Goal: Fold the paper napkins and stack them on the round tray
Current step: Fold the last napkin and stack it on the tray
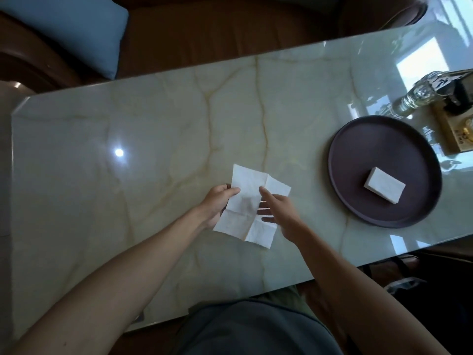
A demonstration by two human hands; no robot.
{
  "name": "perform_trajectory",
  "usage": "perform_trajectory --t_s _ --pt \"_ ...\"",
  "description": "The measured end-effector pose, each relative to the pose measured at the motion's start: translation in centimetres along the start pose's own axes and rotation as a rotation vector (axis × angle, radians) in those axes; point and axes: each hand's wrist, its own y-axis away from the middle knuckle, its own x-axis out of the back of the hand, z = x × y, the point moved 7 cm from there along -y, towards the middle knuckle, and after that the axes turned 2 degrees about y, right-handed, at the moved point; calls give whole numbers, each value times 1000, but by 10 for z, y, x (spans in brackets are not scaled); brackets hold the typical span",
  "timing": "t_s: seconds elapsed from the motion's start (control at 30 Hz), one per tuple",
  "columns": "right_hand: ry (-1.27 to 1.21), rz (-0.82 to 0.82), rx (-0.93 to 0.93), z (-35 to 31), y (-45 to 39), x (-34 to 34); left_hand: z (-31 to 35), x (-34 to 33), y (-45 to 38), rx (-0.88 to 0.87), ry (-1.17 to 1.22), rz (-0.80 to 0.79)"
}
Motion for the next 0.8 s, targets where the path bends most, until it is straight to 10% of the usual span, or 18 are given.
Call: perform_trajectory --t_s 0.8 --pt "15 -253 248 -69 28 -15 83 -15 45 -174 801 -404"
